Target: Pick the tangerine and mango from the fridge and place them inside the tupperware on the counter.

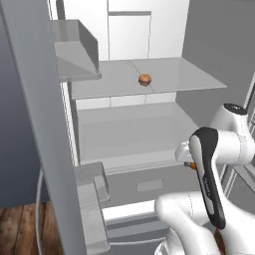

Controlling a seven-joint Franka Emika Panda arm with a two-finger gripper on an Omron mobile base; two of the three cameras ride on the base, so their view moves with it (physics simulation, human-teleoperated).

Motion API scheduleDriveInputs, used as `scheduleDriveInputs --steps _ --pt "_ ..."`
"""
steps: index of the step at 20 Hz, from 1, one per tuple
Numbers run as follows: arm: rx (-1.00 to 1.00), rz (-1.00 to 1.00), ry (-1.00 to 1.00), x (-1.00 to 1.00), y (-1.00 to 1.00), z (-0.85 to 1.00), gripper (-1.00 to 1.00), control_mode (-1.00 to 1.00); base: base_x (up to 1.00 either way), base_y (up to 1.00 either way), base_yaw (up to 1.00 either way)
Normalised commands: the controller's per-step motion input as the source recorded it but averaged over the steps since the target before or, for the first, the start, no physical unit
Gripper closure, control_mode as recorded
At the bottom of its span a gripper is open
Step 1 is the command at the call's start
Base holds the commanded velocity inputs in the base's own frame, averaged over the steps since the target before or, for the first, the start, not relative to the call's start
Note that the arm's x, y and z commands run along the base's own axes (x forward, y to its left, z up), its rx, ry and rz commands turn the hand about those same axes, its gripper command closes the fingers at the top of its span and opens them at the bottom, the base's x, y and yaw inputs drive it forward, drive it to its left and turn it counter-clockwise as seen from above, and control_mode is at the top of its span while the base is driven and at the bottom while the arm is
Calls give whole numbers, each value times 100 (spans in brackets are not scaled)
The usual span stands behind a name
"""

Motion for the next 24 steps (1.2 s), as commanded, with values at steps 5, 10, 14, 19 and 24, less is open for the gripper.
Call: scheduleDriveInputs --steps 5,10,14,19,24 --pt "0 0 0 0 0 0 100 100 -63 16 -8" --pt "0 0 0 0 0 0 100 100 -93 19 -3" --pt "0 0 0 0 0 0 100 100 -100 15 -14" --pt "0 0 0 0 0 0 100 100 -100 1 -57" --pt "0 0 0 0 0 0 100 100 -47 -24 -100"
